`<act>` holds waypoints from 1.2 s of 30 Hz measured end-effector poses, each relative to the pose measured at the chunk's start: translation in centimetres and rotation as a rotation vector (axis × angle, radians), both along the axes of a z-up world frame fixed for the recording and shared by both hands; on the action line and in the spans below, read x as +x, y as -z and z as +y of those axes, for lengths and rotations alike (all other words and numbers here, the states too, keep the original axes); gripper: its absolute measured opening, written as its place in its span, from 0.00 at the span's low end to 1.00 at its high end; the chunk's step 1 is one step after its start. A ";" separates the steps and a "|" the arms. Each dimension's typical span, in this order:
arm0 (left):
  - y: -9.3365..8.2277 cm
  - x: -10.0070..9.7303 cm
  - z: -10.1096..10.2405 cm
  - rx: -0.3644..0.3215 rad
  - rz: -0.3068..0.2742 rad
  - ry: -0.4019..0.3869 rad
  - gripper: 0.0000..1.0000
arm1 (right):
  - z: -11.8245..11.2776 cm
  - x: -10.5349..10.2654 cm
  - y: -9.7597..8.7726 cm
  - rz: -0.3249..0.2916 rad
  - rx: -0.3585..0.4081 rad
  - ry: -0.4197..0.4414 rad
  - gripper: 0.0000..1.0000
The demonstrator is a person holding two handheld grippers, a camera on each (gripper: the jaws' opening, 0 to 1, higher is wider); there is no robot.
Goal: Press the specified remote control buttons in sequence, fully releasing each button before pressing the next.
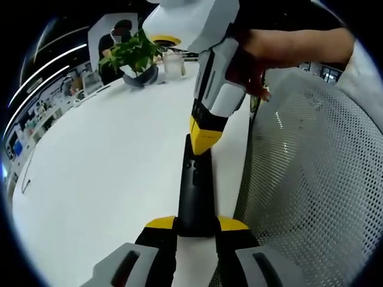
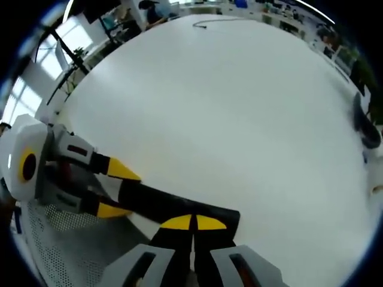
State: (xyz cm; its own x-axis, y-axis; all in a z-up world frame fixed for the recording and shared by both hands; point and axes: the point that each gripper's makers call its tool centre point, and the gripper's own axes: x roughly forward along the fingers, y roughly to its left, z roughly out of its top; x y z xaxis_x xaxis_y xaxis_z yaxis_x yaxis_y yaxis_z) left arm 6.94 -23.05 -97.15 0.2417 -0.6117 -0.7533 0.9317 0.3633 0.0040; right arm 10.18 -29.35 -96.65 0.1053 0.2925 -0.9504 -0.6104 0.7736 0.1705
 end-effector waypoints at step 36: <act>0.1 -0.3 -0.6 -0.021 0.001 0.039 0.24 | 3.2 1.4 -2.5 0.201 0.157 0.087 0.00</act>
State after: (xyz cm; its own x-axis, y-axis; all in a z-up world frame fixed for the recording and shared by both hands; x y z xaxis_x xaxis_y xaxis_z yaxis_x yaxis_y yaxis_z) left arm 6.65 -23.66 -97.22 0.2167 -0.6367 -0.7400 0.9452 0.3264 -0.0040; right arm 11.60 -26.14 -94.19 -0.0502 0.4358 -0.8987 -0.4845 0.7762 0.4035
